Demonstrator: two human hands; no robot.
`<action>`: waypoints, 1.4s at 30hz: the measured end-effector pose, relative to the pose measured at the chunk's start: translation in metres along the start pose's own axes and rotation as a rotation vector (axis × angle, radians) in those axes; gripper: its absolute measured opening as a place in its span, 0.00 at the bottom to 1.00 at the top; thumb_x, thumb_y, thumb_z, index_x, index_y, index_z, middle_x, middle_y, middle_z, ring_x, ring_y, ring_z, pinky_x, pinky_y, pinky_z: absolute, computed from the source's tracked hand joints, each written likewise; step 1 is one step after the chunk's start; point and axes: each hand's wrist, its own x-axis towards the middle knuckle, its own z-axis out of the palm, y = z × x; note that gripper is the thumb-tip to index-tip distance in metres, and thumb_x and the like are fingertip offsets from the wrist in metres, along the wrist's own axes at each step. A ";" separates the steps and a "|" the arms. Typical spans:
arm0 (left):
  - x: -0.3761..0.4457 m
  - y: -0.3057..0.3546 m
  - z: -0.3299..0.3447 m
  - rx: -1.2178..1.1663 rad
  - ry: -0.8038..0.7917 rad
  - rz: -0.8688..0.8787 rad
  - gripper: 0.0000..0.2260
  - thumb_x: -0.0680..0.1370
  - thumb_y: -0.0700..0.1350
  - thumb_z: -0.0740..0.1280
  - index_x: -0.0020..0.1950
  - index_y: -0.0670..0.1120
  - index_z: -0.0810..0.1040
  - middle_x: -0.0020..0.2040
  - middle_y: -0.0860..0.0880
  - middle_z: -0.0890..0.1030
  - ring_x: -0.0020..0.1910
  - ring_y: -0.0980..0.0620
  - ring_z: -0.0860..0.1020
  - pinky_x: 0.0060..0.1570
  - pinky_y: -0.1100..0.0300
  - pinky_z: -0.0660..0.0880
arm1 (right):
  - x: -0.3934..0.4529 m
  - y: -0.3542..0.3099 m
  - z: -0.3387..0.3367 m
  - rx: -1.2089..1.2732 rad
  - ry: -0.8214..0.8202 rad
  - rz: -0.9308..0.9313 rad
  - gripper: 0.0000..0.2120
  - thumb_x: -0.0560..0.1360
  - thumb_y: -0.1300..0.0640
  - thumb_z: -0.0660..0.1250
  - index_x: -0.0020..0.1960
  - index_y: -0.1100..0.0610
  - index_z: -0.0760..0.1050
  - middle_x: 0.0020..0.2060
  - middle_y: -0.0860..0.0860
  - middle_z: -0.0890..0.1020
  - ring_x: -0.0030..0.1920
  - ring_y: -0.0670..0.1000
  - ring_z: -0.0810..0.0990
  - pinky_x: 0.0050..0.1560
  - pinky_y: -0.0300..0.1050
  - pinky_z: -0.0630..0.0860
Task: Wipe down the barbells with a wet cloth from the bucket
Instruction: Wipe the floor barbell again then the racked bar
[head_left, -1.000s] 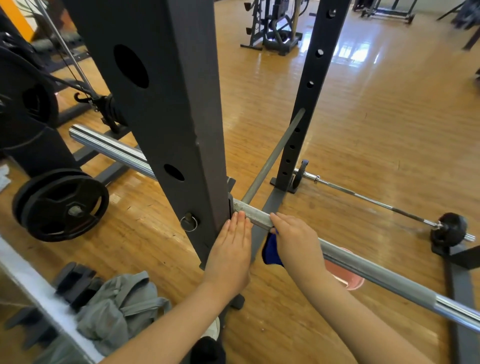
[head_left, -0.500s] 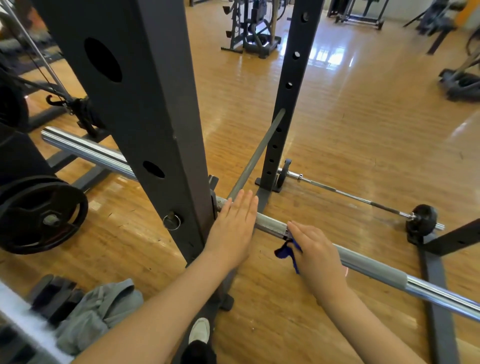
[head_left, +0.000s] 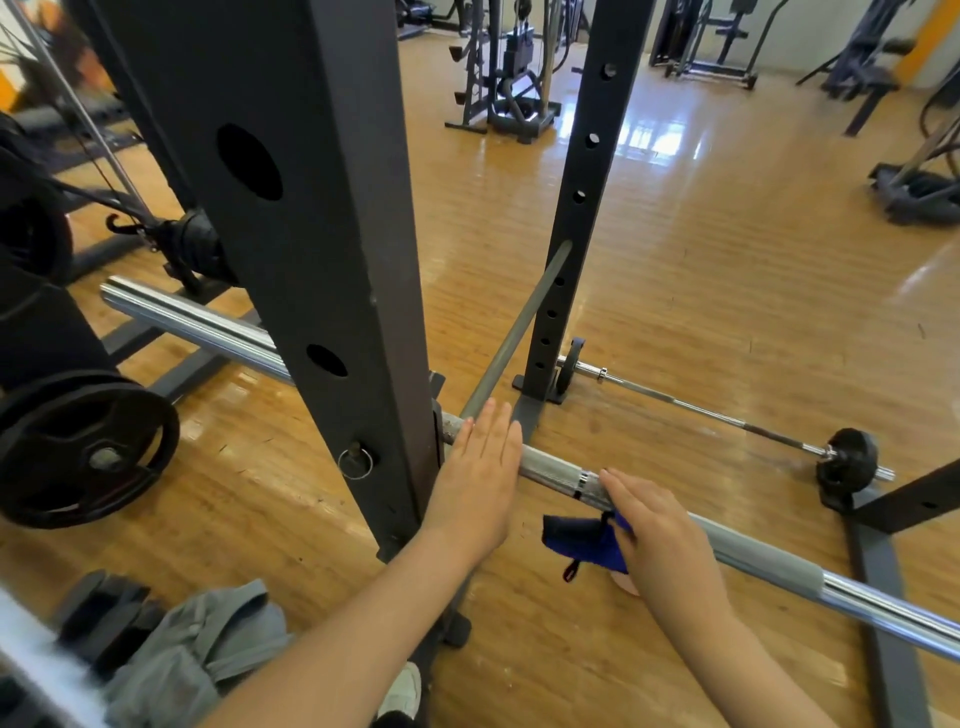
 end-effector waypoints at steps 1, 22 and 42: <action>0.001 0.001 -0.001 0.002 -0.008 -0.003 0.34 0.80 0.45 0.59 0.77 0.39 0.40 0.77 0.39 0.41 0.75 0.42 0.36 0.68 0.50 0.33 | 0.001 -0.001 -0.001 -0.007 0.016 0.005 0.30 0.51 0.72 0.81 0.53 0.64 0.81 0.47 0.56 0.84 0.45 0.55 0.84 0.41 0.51 0.80; 0.005 0.002 -0.008 -0.029 -0.048 0.080 0.34 0.79 0.45 0.60 0.77 0.40 0.43 0.78 0.42 0.43 0.76 0.44 0.40 0.70 0.53 0.34 | 0.016 0.011 -0.029 0.114 0.300 0.241 0.17 0.65 0.79 0.64 0.47 0.64 0.82 0.40 0.56 0.85 0.39 0.58 0.83 0.39 0.38 0.72; 0.004 0.008 -0.007 -0.015 -0.052 0.059 0.36 0.79 0.50 0.60 0.77 0.40 0.43 0.78 0.42 0.43 0.76 0.44 0.38 0.71 0.51 0.35 | -0.014 -0.001 0.001 -0.018 0.129 0.082 0.16 0.66 0.67 0.72 0.53 0.69 0.79 0.47 0.61 0.83 0.46 0.62 0.82 0.46 0.55 0.79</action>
